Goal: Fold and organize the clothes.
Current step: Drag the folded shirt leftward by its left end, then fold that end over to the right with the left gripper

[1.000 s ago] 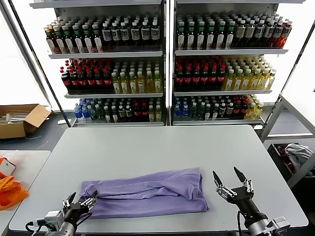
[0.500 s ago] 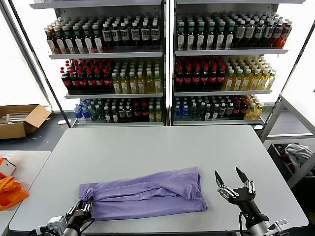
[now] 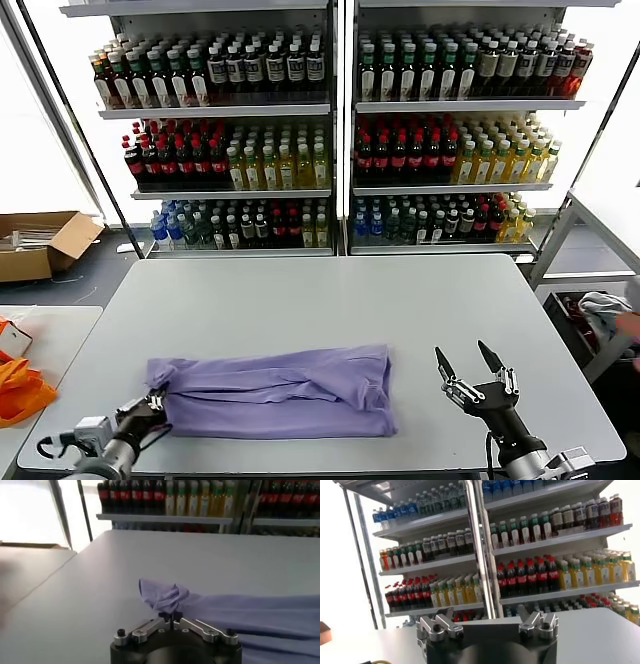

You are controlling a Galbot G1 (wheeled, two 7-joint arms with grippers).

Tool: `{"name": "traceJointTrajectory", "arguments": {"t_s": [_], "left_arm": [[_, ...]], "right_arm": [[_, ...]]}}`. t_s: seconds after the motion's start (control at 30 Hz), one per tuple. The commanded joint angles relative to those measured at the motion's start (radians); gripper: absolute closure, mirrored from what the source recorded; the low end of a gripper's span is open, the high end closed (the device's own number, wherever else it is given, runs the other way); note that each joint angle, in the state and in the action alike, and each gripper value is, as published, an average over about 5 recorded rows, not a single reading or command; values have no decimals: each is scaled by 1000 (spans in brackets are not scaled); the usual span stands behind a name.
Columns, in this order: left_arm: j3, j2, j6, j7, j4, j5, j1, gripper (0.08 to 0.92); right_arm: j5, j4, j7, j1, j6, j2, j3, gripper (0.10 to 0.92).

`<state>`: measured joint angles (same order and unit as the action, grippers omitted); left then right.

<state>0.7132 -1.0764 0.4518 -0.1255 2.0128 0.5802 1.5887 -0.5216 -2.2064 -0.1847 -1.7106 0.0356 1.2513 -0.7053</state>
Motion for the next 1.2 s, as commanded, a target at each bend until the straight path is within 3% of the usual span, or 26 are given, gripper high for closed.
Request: {"name": "traceJointTrajectory", "arguments": {"t_s": [0.03, 0.17, 0.3, 0.5, 0.6, 0.83, 1.2], "left_arm": [[280, 322, -85, 256, -310, 1, -84, 907], [354, 388, -94, 289, -318, 19, -79, 907], [372, 386, -56, 275, -193, 76, -73, 907], [260, 273, 22, 226, 112, 112, -79, 907], [137, 191, 45, 224, 192, 68, -96, 907], [-118, 57, 29, 213, 204, -62, -95, 907], [-248, -65, 39, 188, 142, -133, -167, 907]], "right_arm": [[-7, -6, 1, -6, -2, 0, -6, 203], [-7, -11, 2, -16, -4, 3, -9, 203], [-4, -17, 3, -21, -3, 11, -5, 203], [1, -21, 3, -23, -2, 18, -1, 203], [10, -11, 3, -21, -5, 22, 3, 203], [9, -8, 4, -30, -11, 20, 0, 203], [10, -6, 6, -19, -11, 21, -4, 203]]}}
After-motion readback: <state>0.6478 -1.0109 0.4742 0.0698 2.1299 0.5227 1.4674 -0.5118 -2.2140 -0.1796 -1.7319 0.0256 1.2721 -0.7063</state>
